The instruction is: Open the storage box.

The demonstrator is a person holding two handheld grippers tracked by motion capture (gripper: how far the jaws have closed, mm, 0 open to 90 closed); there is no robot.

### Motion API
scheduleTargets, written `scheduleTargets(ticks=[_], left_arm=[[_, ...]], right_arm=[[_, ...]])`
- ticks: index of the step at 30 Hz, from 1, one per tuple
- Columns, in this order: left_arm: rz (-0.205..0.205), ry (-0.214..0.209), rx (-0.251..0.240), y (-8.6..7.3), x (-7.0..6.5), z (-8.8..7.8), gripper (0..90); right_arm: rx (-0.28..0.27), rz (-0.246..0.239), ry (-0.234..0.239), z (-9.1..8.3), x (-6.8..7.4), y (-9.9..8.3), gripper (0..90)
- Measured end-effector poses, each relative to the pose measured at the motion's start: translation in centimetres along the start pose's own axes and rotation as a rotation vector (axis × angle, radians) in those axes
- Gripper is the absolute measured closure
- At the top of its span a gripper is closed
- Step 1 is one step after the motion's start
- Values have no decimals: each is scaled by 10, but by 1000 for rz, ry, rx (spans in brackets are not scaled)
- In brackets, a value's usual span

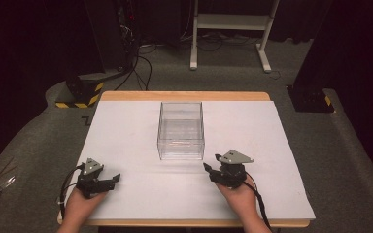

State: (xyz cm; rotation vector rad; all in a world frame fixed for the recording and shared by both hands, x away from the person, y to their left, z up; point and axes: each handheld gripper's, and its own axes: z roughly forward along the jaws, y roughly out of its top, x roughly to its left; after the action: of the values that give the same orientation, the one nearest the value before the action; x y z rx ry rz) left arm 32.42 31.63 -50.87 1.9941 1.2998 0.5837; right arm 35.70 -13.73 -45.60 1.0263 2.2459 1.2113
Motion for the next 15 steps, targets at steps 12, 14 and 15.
scheduleTargets(ticks=[12,14,15], left_arm=[[-3,0,0,0,0,0,206],[4,2,0,0,0,0,206],[-1,3,-2,0,-1,0,206]], right_arm=[[-46,-9,54,21,19,9,466],[-66,6,61,24,20,10,461],[-70,10,64,25,20,10,464]])
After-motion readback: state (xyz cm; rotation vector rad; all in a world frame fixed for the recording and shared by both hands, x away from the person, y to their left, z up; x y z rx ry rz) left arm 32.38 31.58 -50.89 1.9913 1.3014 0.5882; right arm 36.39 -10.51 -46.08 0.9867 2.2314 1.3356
